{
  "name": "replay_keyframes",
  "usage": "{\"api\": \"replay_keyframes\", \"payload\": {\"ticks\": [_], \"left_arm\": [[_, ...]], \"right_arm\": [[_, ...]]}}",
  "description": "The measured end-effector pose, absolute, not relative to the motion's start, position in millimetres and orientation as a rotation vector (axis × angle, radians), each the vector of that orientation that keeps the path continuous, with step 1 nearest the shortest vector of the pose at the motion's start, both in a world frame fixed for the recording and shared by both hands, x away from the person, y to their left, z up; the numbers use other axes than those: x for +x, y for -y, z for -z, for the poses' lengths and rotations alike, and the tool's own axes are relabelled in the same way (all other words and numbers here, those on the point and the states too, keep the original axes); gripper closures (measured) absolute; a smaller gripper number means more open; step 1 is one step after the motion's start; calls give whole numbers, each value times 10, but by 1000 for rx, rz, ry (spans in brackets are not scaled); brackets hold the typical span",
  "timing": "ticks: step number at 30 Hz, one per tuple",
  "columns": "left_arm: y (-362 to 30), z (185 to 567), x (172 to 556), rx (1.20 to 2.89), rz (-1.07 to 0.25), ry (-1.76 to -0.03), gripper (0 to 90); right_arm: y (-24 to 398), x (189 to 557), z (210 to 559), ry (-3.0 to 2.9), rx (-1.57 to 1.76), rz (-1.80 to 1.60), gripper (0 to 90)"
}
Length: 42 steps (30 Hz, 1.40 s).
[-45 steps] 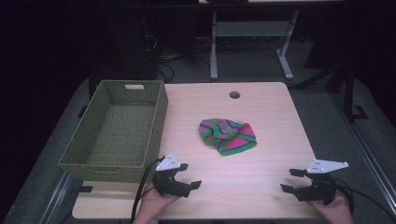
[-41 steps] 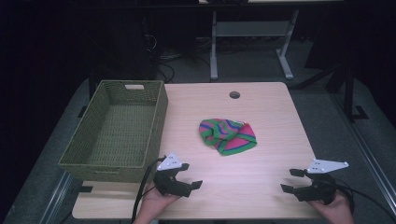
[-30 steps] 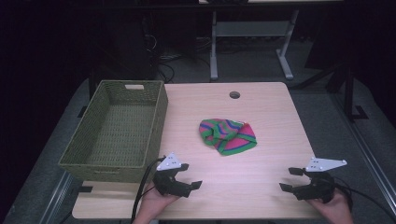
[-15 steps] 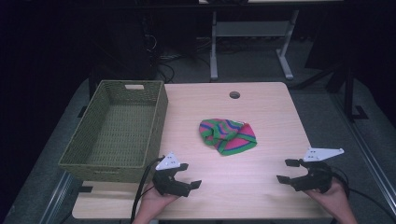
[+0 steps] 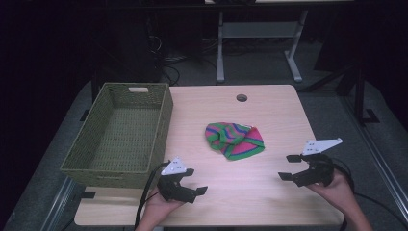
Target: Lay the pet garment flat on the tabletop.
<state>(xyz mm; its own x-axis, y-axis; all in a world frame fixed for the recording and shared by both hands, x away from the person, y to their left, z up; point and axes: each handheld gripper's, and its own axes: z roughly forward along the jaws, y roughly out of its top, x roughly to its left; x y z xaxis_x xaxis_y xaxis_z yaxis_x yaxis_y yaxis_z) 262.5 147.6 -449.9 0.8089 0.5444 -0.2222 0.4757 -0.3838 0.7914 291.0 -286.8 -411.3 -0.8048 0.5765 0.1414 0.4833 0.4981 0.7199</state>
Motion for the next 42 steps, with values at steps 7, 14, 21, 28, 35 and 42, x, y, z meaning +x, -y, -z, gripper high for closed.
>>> {"api": "replay_keyframes", "payload": {"ticks": [7, 14, 21, 28, 35, 42], "left_arm": [[-1498, 4491, 2635, 2046, -90, -747, 164], [-1516, 4487, 2639, 2037, -93, -747, 164], [-1525, 4482, 2642, 2031, -96, -753, 164], [-1531, 4482, 2651, 2033, -95, -753, 164], [-1529, 4483, 2657, 2036, -96, -750, 164], [-1536, 4483, 2662, 2024, -95, -753, 164]], "right_arm": [[2623, 3075, 3970, -2692, 864, -1149, 221], [2512, 3220, 3908, -2732, 842, -1149, 220], [2413, 3433, 3845, -2760, 825, -1149, 220], [2299, 3615, 3746, -2772, 800, -1127, 223], [2177, 3775, 3743, -2788, 799, -1109, 224], [2058, 3911, 3740, -2808, 805, -1084, 226]]}}
